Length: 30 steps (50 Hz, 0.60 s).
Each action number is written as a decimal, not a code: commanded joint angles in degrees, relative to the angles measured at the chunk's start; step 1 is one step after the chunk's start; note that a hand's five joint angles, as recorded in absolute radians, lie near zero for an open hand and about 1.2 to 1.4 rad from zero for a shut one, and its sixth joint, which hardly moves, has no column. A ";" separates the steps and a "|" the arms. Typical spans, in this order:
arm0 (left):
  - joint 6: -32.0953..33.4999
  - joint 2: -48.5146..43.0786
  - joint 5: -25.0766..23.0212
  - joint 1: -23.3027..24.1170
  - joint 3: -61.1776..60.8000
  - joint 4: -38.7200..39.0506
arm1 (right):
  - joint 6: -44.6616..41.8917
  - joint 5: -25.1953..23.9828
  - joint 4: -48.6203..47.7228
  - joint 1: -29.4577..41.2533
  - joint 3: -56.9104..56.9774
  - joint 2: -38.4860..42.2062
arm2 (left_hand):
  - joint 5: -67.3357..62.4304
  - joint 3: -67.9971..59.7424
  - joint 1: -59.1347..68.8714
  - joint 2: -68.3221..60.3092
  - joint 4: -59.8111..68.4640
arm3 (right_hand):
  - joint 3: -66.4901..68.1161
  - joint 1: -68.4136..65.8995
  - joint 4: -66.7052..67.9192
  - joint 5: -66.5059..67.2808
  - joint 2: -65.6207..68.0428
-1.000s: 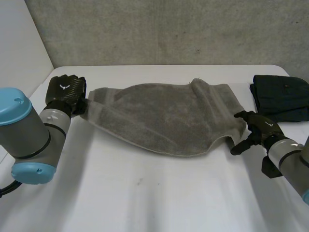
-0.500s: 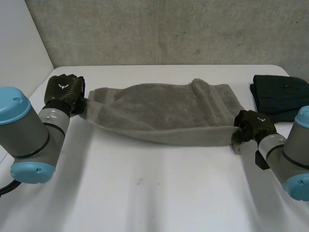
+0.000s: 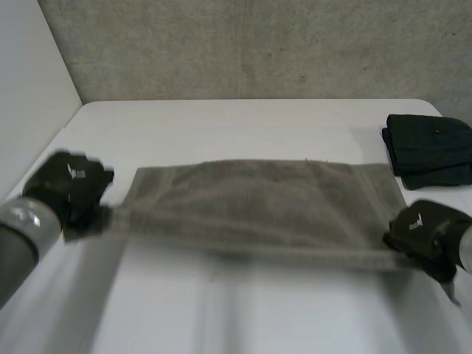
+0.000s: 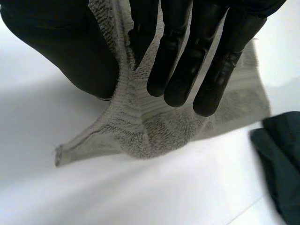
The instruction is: Fold the laundry.
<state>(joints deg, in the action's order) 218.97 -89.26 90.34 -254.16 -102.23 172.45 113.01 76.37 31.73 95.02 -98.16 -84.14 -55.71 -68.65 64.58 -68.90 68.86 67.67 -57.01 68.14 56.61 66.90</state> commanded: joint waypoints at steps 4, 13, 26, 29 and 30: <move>7.09 0.06 -2.54 0.85 -5.97 -5.28 | -5.88 0.10 1.67 -0.19 -1.60 1.52 | -14.29 -11.35 15.42 -11.10 11.14 | 12.33 -22.99 11.86 13.39 13.10; 6.91 -15.66 0.27 1.03 1.49 6.22 | -6.23 6.41 -6.24 2.45 5.51 12.77 | -14.29 -11.35 15.42 -11.10 11.14 | 12.33 -22.99 11.86 13.39 13.10; 2.34 -31.85 7.39 3.58 17.14 17.48 | -3.94 9.24 -22.67 6.32 26.50 30.33 | -14.29 -11.35 15.42 -11.10 11.14 | 12.33 -22.99 11.86 13.39 13.10; 1.72 -35.01 9.32 3.84 20.30 17.66 | -3.85 9.24 -24.26 6.93 29.94 33.51 | -14.29 -11.35 15.42 -11.10 11.14 | 12.33 -22.99 11.86 13.39 13.10; 1.64 -35.72 9.68 3.84 21.18 17.66 | -3.94 9.24 -24.79 7.28 32.22 35.52 | -14.29 -11.35 15.42 -11.10 11.14 | 12.33 -22.99 11.86 13.39 13.10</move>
<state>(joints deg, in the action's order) 222.31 -119.43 97.20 -251.10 -87.01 189.51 108.84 86.21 10.74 101.29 -73.67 -56.13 -55.72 -68.64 64.58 -68.91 68.86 67.67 -57.01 68.14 56.83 66.91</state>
